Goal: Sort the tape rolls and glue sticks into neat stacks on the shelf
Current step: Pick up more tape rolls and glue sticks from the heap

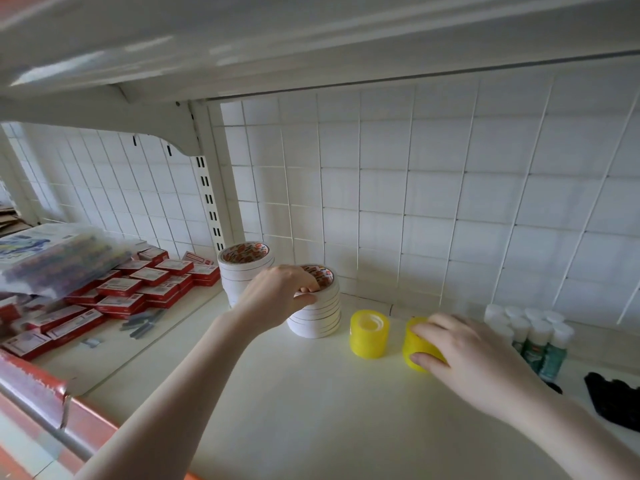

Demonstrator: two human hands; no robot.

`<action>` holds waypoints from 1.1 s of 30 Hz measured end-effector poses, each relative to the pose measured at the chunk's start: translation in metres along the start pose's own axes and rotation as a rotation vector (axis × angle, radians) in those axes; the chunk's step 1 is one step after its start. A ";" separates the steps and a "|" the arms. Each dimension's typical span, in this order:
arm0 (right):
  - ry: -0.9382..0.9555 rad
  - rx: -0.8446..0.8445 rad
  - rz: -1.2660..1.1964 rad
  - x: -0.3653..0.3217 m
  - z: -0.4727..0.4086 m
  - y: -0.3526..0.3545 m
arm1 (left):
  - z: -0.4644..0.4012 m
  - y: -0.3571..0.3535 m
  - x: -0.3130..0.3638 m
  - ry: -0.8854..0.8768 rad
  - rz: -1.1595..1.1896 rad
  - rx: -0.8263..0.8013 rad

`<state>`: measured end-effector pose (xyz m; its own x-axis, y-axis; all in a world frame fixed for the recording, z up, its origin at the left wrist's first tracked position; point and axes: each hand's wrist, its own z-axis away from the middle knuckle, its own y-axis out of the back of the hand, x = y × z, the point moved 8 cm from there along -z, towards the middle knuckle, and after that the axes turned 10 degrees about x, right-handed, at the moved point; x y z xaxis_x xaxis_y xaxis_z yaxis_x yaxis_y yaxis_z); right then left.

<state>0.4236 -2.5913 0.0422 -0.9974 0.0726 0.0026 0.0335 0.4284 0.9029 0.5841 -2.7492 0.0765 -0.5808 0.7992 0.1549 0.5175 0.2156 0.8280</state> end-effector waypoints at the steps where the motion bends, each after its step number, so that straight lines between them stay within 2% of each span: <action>1: -0.001 -0.002 0.005 -0.001 0.000 0.000 | 0.000 0.000 0.000 -0.002 0.000 -0.006; 19: 0.023 0.047 -0.034 -0.001 0.003 0.001 | -0.004 -0.004 0.003 -0.022 0.073 -0.104; 22: 0.035 0.094 -0.032 -0.003 0.007 0.009 | 0.005 0.001 0.008 -0.055 0.035 0.000; 27: 0.024 0.224 0.009 0.009 0.024 0.025 | 0.038 0.024 0.033 -0.030 -0.035 0.320; 33: -0.120 0.284 0.093 0.025 0.061 0.046 | 0.081 0.025 0.056 0.070 -0.009 0.350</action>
<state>0.4038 -2.5151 0.0577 -0.9750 0.2216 0.0136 0.1578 0.6483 0.7448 0.6160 -2.6538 0.0620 -0.6219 0.7585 0.1949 0.6889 0.4115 0.5968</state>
